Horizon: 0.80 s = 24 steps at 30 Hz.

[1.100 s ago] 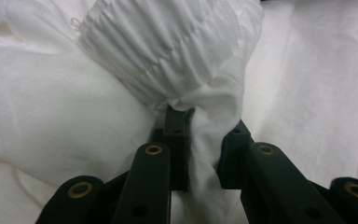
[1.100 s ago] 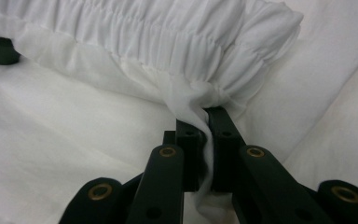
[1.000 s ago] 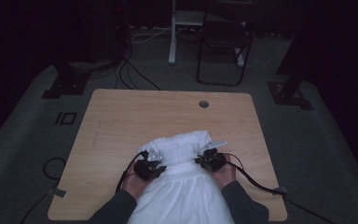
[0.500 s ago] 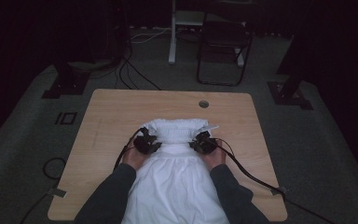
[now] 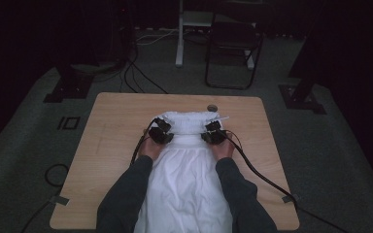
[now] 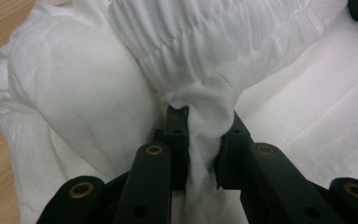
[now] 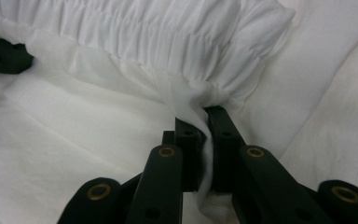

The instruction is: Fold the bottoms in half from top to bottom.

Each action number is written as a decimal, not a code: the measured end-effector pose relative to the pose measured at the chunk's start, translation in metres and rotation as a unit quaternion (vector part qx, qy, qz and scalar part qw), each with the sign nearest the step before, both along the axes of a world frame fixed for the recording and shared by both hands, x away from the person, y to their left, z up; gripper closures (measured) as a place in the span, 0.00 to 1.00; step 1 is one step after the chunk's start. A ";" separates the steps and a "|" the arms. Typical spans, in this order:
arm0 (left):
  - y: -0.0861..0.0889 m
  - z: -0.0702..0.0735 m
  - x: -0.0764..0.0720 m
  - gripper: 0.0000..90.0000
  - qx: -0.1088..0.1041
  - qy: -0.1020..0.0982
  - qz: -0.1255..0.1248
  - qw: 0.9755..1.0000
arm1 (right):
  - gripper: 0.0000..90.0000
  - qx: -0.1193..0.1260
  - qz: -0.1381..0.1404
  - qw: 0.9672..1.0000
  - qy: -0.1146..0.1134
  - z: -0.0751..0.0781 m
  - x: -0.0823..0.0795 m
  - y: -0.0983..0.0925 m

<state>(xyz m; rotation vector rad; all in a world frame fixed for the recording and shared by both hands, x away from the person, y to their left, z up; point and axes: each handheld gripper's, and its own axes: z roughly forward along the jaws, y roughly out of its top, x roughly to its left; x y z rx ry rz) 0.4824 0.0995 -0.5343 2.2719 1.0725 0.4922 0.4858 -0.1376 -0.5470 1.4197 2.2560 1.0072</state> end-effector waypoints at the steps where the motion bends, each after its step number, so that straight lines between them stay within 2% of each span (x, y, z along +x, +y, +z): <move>1: 0.002 0.002 0.000 0.88 -0.010 0.002 -0.001 1.000 | 0.94 -0.002 0.004 1.000 -0.003 0.000 0.000 0.000; 2: 0.006 0.004 0.000 0.89 -0.023 0.004 -0.002 1.000 | 0.95 -0.003 0.009 1.000 -0.008 0.001 0.000 -0.001; 4: 0.012 0.013 -0.005 0.90 -0.047 -0.004 -0.009 0.999 | 0.96 0.012 0.017 1.000 -0.018 0.005 -0.004 -0.005; 6: 0.014 0.019 -0.008 0.91 -0.055 -0.010 -0.013 0.998 | 0.96 0.033 0.024 0.998 -0.037 0.014 -0.010 -0.011; 7: 0.018 0.037 -0.020 0.91 -0.081 -0.039 -0.021 0.996 | 0.96 0.048 0.033 0.997 -0.058 0.027 -0.016 -0.016; 8: 0.020 0.045 -0.026 0.91 -0.093 -0.055 -0.024 0.994 | 0.96 0.054 0.036 0.996 -0.068 0.033 -0.020 -0.018; 11: 0.024 0.071 -0.052 0.91 -0.125 -0.091 -0.038 0.987 | 0.96 0.071 0.050 0.990 -0.110 0.060 -0.039 -0.025; 14: 0.026 0.088 -0.086 0.91 -0.137 -0.108 -0.059 0.983 | 0.96 0.075 0.072 0.984 -0.142 0.082 -0.065 -0.031; 15: 0.026 0.089 -0.096 0.91 -0.136 -0.109 -0.065 0.983 | 0.96 0.070 0.082 0.983 -0.148 0.087 -0.076 -0.033; 17: 0.026 0.085 -0.113 0.91 -0.130 -0.099 -0.074 0.984 | 0.96 0.064 0.094 0.982 -0.153 0.089 -0.091 -0.035; 19: 0.023 0.071 -0.128 0.90 -0.117 -0.076 -0.083 0.987 | 0.96 0.045 0.105 0.983 -0.145 0.082 -0.107 -0.034; 20: 0.023 0.071 -0.128 0.90 -0.117 -0.076 -0.083 0.987 | 0.96 0.038 0.110 0.984 -0.137 0.076 -0.114 -0.034; 21: 0.021 0.051 -0.138 0.90 -0.096 -0.047 -0.092 0.990 | 0.96 0.028 0.118 0.984 -0.127 0.068 -0.119 -0.033; 24: 0.017 0.010 -0.147 0.90 -0.067 0.003 -0.099 0.993 | 0.96 0.009 0.135 0.987 -0.093 0.041 -0.132 -0.031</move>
